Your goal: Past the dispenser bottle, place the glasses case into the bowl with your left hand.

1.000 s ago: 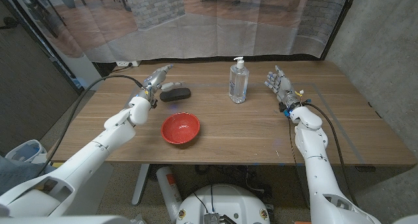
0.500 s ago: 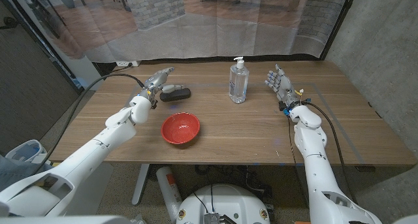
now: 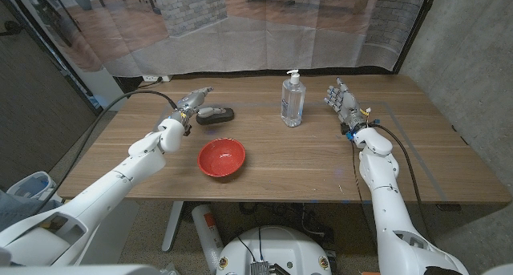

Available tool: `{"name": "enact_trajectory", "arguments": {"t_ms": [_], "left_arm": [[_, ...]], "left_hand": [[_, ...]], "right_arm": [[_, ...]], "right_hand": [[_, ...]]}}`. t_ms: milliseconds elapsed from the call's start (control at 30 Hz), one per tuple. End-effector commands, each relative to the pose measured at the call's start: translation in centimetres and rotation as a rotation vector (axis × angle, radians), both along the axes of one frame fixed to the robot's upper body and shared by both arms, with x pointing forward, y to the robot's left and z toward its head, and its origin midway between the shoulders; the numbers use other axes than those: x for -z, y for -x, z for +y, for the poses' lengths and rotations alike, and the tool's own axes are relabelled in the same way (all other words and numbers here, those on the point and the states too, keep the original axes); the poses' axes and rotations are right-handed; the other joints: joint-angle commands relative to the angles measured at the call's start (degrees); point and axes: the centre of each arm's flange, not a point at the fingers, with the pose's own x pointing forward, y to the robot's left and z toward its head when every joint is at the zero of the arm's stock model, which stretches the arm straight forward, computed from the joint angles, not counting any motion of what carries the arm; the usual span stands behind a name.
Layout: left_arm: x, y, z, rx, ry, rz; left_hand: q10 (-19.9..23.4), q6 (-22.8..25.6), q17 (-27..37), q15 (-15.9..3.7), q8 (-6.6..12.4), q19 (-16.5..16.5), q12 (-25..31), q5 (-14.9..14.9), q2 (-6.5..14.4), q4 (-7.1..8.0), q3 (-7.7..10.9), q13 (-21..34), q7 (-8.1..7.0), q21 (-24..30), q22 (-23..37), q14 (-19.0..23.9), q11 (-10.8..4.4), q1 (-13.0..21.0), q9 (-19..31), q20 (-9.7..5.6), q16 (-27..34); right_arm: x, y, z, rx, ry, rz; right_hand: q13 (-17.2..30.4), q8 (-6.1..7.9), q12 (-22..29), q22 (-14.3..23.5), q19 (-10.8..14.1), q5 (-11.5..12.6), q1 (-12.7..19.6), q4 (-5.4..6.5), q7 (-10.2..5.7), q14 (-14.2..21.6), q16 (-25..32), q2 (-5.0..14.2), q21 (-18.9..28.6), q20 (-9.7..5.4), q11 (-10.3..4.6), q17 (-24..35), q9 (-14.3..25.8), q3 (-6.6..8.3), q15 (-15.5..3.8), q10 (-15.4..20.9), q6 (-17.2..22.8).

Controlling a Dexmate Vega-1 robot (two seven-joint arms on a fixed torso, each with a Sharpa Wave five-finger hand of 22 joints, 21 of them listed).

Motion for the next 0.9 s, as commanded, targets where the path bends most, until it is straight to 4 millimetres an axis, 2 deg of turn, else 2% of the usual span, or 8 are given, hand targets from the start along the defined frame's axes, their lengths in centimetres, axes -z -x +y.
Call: {"name": "enact_trajectory", "arguments": {"t_ms": [33, 233, 333, 567, 800, 900], "left_arm": [[0.5, -0.6, 0.1, -0.026, -0.029, 0.042], [0.7, -0.8, -0.4, -0.031, -0.058, 0.069], [0.7, -0.9, -0.5, -0.035, -0.068, 0.079], [1.0, -1.2, -0.7, -0.04, -0.074, 0.101], [1.2, -1.4, -0.6, -0.048, -0.067, 0.116], [1.3, -1.6, -0.7, -0.048, -0.072, 0.123]], "left_hand": [[0.58, 0.49, 0.18, 0.25, 0.26, -0.1, 0.15, 0.43, -0.46, -0.06, -0.28, 0.31, 0.05, 0.01, 0.19, 0.36, 0.21, 0.02, 0.22, 0.06, -0.01], [0.34, 0.18, 0.19, 0.59, 0.08, -0.08, 0.01, 0.47, -0.58, -0.03, -0.52, 0.31, -0.07, -0.03, 0.18, 0.11, 0.37, 0.04, 0.22, 0.33, -0.17], [0.08, -0.19, 0.2, 1.18, -0.12, 0.14, -0.14, 0.52, -0.84, 0.03, -0.94, 0.33, -0.21, -0.01, 0.18, 0.22, 0.76, -0.04, 0.22, 1.94, -0.18], [-0.06, -0.98, 0.19, 1.85, -0.46, 0.55, -0.21, 0.56, -1.0, 0.08, -1.28, 0.34, -0.13, 0.08, 0.18, 0.3, 1.18, -0.07, 0.23, 2.51, -0.2], [-0.1, -1.64, 0.2, 2.18, -0.69, 0.72, -0.24, 0.59, -1.18, 0.16, -1.69, 0.37, 0.0, 0.07, 0.18, 0.23, 1.45, -0.2, 0.24, 3.72, -0.28], [0.03, -1.62, 0.2, 2.57, -0.65, 1.04, -0.18, 0.6, -1.27, 0.21, -1.94, 0.4, 0.48, 0.15, 0.19, 0.56, 1.81, -0.27, 0.26, 4.07, -0.18]], "right_arm": [[-0.4, -0.4, 0.3, 0.0, 0.007, 0.005], [-0.4, -0.3, 0.2, 0.003, 0.007, 0.004], [-0.2, -0.4, 0.2, -0.001, -0.001, 0.0], [-0.1, -0.4, 0.3, -0.01, 0.003, -0.009], [-0.2, -0.3, 0.4, -0.008, 0.007, -0.011], [-0.2, -0.3, 0.4, -0.006, 0.009, -0.01]], "right_hand": [[0.14, 0.15, 0.13, 0.19, 0.51, -0.04, 0.32, -0.33, -0.11, 0.74, 0.24, 0.55, -0.25, -0.78, 0.02, 0.3, 0.22, -0.06, -0.02, 0.66, 0.27], [0.14, 0.14, 0.12, 0.19, 0.58, -0.07, 0.34, -0.36, -0.06, 0.77, 0.22, 0.57, -0.35, -0.76, 0.0, 0.31, 0.22, -0.09, -0.03, 0.66, 0.28], [0.14, 0.14, 0.12, 0.2, 0.63, -0.09, 0.35, -0.38, -0.1, 0.77, 0.2, 0.57, -0.41, -0.78, -0.02, 0.31, 0.22, -0.11, -0.07, 0.66, 0.28], [0.14, 0.14, 0.1, 0.2, 0.64, -0.12, 0.38, -0.42, -0.13, 0.65, 0.13, 0.6, -0.54, -0.82, -0.04, 0.32, 0.22, -0.14, -0.08, 0.63, 0.3], [0.14, 0.16, 0.1, 0.21, 0.63, -0.15, 0.41, -0.46, -0.13, 0.61, 0.08, 0.63, -0.69, -0.82, -0.07, 0.32, 0.22, -0.17, -0.27, 0.65, 0.37], [0.14, 0.18, 0.08, 0.21, 0.65, -0.16, 0.43, -0.47, -0.14, 0.58, 0.06, 0.65, -0.73, -0.83, -0.05, 0.32, 0.22, -0.17, -0.23, 0.63, 0.42]]}}
